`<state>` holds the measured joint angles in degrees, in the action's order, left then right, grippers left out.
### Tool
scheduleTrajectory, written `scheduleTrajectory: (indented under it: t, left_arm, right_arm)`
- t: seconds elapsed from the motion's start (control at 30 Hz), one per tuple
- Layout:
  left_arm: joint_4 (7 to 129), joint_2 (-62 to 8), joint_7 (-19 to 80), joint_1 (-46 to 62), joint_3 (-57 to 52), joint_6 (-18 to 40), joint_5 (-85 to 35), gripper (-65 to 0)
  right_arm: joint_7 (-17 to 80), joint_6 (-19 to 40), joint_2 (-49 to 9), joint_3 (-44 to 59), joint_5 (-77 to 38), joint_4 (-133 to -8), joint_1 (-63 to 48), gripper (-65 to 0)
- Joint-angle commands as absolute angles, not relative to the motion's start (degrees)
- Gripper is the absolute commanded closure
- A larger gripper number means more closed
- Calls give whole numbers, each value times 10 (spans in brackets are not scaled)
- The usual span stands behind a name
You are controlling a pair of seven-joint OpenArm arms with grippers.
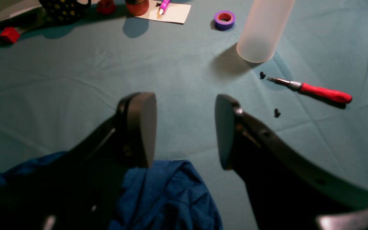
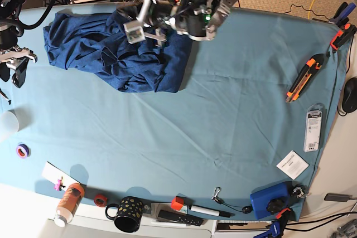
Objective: Layout the t-shirt on the table in an organized manner, then fold the t-shirt properly
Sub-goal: 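Lower the left gripper onto the folded shirt and pinch the fabric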
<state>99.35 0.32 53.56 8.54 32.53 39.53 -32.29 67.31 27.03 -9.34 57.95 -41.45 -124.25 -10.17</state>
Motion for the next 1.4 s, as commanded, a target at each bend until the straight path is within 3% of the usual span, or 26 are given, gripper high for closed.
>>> scheduleTrajectory:
  t: [0.0,0.1,0.23,0.5,0.63,0.8,1.37]
  left_arm:
    - [1010,10,525,75,328,400,-334,0]
    - [1027,11,518,60,317,400,-298,0]
    - [1033,11,491,44,271,335,-243,0]
    - [1033,8,506,41,147,354,-236,0]
    - [1033,-12,517,41,93,372,-288,0]
    - [1033,-48,526,48,86,371,-303,0]
    - [1032,-46,524,76,89,365,-308,0]
  right_arm:
    - [660,272,-103,581,-422,-1251,-100,-294]
    - [661,273,-103,581,-422,-1251,-100,-294]
    - [661,272,-103,581,-422,-1251,-100,-294]
    - [660,272,-103,581,-422,-1251,-100,-294]
    - [660,272,-103,581,-422,-1251,-100,-294]
    - [660,273,-103,581,-422,-1251,-100,-294]
    - [658,274,-82,581,-422,-1251,-100,-294]
